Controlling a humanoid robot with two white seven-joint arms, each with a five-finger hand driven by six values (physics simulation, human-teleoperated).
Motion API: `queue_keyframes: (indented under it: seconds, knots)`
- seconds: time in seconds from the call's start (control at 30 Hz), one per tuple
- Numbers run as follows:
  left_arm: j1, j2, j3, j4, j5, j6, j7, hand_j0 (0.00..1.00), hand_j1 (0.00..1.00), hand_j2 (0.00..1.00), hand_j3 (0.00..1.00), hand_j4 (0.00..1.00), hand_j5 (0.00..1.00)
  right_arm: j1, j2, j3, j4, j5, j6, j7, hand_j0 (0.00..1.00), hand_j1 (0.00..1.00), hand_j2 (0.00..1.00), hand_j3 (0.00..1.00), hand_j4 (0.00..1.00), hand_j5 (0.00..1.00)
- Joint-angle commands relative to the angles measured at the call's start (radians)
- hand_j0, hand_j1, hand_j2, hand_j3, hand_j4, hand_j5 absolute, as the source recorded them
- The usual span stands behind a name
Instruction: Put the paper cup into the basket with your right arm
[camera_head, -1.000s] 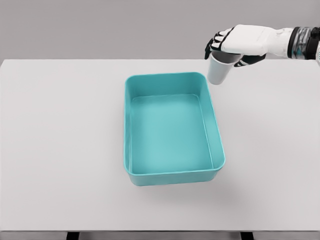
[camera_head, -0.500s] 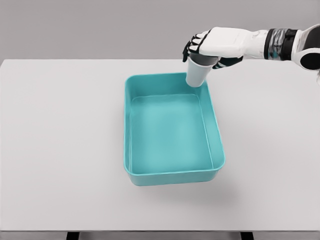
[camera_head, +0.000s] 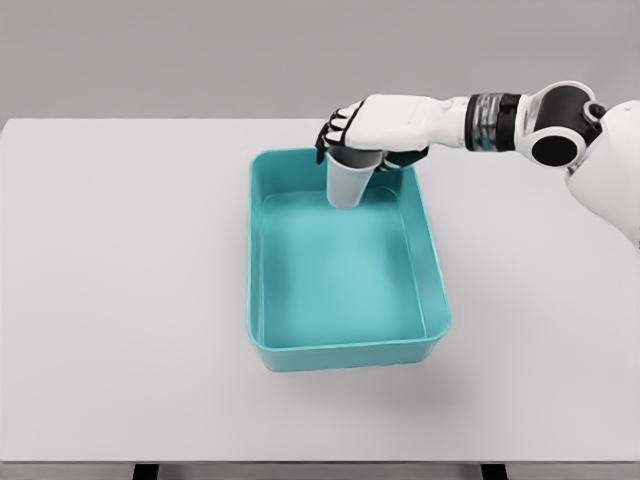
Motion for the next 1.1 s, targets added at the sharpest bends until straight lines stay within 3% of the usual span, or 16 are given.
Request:
queue_keyframes:
  seconds: [0.0, 0.43, 0.7, 1.07]
  knots:
    - [0.0, 0.0, 0.0, 0.001, 0.0, 0.0, 0.0, 1.0, 1.0, 1.0, 1.0, 1.0, 1.0, 0.0, 0.022, 0.0, 0.002, 0.02, 0.002, -0.001, 0.55, 0.55, 0.55, 0.55, 0.55, 0.55]
    - [0.0, 0.0, 0.0, 0.001, 0.0, 0.0, 0.0, 1.0, 1.0, 1.0, 1.0, 1.0, 1.0, 0.046, 0.045, 0.0, 0.002, 0.03, 0.002, -0.001, 0.68, 0.68, 0.68, 0.68, 0.68, 0.68]
    - [0.0, 0.0, 0.0, 0.001, 0.0, 0.0, 0.0, 1.0, 1.0, 1.0, 1.0, 1.0, 1.0, 0.06, 0.044, 0.002, 0.002, 0.03, 0.002, -0.001, 0.69, 0.69, 0.69, 0.69, 0.69, 0.69]
    - [0.0, 0.0, 0.0, 0.001, 0.0, 0.0, 0.0, 1.0, 1.0, 1.0, 1.0, 1.0, 1.0, 0.066, 0.044, 0.0, 0.002, 0.03, 0.002, -0.001, 0.84, 0.84, 0.84, 0.84, 0.84, 0.84]
